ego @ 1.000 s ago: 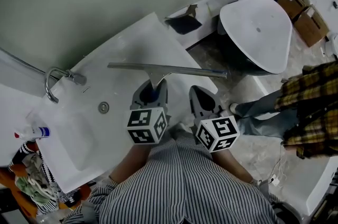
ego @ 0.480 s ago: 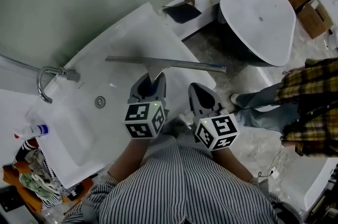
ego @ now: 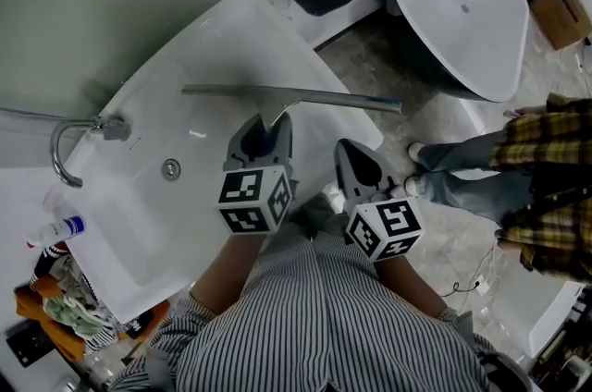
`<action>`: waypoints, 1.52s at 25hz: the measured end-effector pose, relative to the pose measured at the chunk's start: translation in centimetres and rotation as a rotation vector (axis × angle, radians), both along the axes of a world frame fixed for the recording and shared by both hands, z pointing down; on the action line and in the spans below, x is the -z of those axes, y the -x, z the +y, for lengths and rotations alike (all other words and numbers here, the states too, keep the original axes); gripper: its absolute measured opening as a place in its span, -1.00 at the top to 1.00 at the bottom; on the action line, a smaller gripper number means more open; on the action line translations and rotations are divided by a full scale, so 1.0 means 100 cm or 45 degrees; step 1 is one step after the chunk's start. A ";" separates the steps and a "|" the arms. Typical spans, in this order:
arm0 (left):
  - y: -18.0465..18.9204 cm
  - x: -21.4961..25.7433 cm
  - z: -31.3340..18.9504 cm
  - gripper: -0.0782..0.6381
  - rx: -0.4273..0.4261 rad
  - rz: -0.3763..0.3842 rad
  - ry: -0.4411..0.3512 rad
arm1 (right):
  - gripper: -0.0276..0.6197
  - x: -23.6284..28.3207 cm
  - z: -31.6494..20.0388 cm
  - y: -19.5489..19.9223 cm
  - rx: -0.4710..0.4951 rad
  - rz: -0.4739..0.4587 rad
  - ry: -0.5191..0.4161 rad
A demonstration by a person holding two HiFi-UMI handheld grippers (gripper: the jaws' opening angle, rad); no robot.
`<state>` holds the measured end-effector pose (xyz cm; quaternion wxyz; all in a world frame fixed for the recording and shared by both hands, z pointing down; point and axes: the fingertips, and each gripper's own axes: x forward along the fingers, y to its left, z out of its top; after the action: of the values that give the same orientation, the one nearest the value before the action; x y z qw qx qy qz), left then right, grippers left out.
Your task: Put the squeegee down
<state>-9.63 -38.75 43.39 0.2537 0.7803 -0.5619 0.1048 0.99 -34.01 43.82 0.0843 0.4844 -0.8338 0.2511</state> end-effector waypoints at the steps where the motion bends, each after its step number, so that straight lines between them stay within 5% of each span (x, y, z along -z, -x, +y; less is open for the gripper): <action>1: 0.000 -0.003 -0.002 0.46 0.000 0.002 0.007 | 0.86 -0.003 -0.003 0.000 0.000 0.001 0.007; 38: -0.020 -0.093 -0.051 0.46 -0.026 -0.019 0.206 | 0.86 -0.081 -0.047 -0.019 -0.024 0.001 0.198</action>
<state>-7.63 -43.85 52.72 0.3107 0.7620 -0.5457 0.1582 2.84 -38.66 51.87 0.1195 0.4842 -0.8072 0.3157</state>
